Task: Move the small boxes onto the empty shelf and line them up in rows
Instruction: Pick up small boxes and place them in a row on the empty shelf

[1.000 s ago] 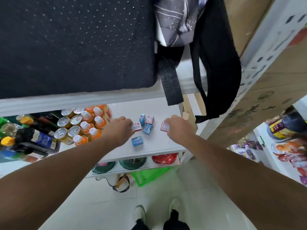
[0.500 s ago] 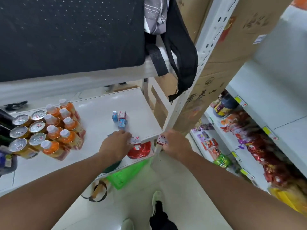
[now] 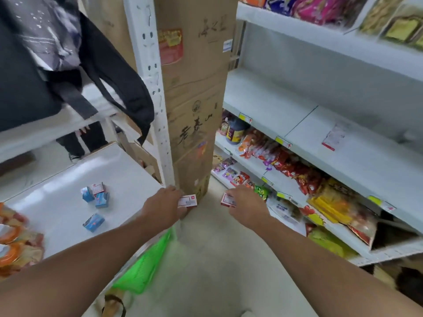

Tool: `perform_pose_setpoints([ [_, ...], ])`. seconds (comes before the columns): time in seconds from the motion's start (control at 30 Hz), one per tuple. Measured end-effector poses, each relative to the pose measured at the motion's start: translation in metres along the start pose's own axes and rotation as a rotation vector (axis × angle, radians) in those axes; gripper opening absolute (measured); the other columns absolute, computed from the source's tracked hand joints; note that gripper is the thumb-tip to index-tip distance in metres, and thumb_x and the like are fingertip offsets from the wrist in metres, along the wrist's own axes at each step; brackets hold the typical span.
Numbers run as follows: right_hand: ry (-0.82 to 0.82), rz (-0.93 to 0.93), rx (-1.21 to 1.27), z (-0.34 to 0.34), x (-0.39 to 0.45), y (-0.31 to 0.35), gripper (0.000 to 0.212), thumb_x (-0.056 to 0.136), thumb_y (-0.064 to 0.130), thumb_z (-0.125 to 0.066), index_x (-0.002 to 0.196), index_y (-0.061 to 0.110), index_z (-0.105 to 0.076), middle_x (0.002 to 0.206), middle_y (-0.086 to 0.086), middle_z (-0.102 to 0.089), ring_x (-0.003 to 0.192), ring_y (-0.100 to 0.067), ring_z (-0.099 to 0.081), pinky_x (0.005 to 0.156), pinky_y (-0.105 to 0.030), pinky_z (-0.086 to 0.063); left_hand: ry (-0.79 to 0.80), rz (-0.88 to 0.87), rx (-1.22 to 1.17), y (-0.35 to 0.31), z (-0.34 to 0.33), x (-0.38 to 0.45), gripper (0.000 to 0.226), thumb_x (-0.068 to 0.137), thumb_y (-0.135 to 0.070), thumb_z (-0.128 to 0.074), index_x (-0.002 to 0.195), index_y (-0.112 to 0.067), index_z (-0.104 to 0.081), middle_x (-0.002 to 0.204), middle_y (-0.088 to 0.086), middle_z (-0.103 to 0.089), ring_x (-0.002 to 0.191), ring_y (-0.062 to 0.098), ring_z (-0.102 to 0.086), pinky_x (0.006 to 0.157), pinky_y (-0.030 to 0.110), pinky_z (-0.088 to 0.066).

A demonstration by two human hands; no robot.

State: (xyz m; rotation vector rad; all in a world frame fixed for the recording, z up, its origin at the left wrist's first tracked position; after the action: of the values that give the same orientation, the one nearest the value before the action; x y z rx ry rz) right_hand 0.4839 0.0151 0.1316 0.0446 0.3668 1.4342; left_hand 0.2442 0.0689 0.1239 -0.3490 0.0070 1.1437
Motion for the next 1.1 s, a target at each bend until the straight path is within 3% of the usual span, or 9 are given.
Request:
perform_pose_setpoints([
  [0.17,-0.051,-0.115,0.067,0.021,-0.018,-0.074,0.048,0.090,0.024,-0.069,0.138,0.029,-0.066,0.139,0.003,-0.061,0.132,-0.022,-0.056,0.104,-0.042,-0.055,0.023,-0.106,0.062,-0.083,0.001,0.044,0.034,0.095,-0.052,-0.070,0.121,-0.031,-0.069,0.115,-0.004,-0.062,0.107,0.023,-0.063,0.083,0.040,-0.055],
  [0.43,-0.131,-0.253,0.136,0.050,-0.048,-0.221,0.044,0.087,0.025,-0.070,0.131,0.028,-0.069,0.124,0.002,-0.062,0.121,-0.026,-0.062,0.090,-0.038,-0.055,0.077,-0.269,0.153,-0.242,-0.015,0.112,0.031,0.097,-0.050,-0.067,0.122,-0.032,-0.066,0.109,-0.007,-0.053,0.112,0.023,-0.061,0.084,0.039,-0.052],
  [0.57,-0.146,-0.302,0.161,0.054,-0.053,-0.283,0.046,0.090,0.020,-0.067,0.136,0.028,-0.067,0.124,0.000,-0.061,0.119,-0.026,-0.061,0.088,-0.037,-0.052,0.097,-0.310,0.187,-0.306,-0.030,0.136,0.042,0.099,-0.052,-0.065,0.135,-0.031,-0.062,0.126,-0.002,-0.060,0.121,0.025,-0.059,0.093,0.040,-0.054],
  [0.87,-0.156,-0.372,0.219,0.054,-0.063,-0.370,0.044,0.088,0.023,-0.066,0.131,0.027,-0.069,0.115,0.000,-0.059,0.114,-0.027,-0.061,0.083,-0.039,-0.054,0.134,-0.405,0.227,-0.403,-0.054,0.183,0.045,0.100,-0.047,-0.065,0.139,-0.026,-0.063,0.126,0.002,-0.061,0.118,0.026,-0.060,0.094,0.042,-0.053],
  [1.1,-0.141,-0.478,0.209,0.056,-0.042,-0.402,0.049,0.090,0.023,-0.068,0.138,0.026,-0.065,0.127,-0.002,-0.059,0.122,-0.027,-0.058,0.091,-0.040,-0.055,0.139,-0.507,0.171,-0.441,-0.065,0.244,0.049,0.098,-0.049,-0.070,0.141,-0.025,-0.063,0.126,0.000,-0.062,0.115,0.023,-0.061,0.095,0.044,-0.055],
])
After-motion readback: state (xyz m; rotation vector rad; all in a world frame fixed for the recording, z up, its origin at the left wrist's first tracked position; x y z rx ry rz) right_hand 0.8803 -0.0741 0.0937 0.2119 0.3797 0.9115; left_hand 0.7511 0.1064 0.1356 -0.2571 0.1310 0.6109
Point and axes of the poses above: each hand's wrist, its own x-axis towards the middle knuckle, its own z-axis out of the back of the hand, y = z × x, the point moved 6 cm from there along x, towards the middle knuckle
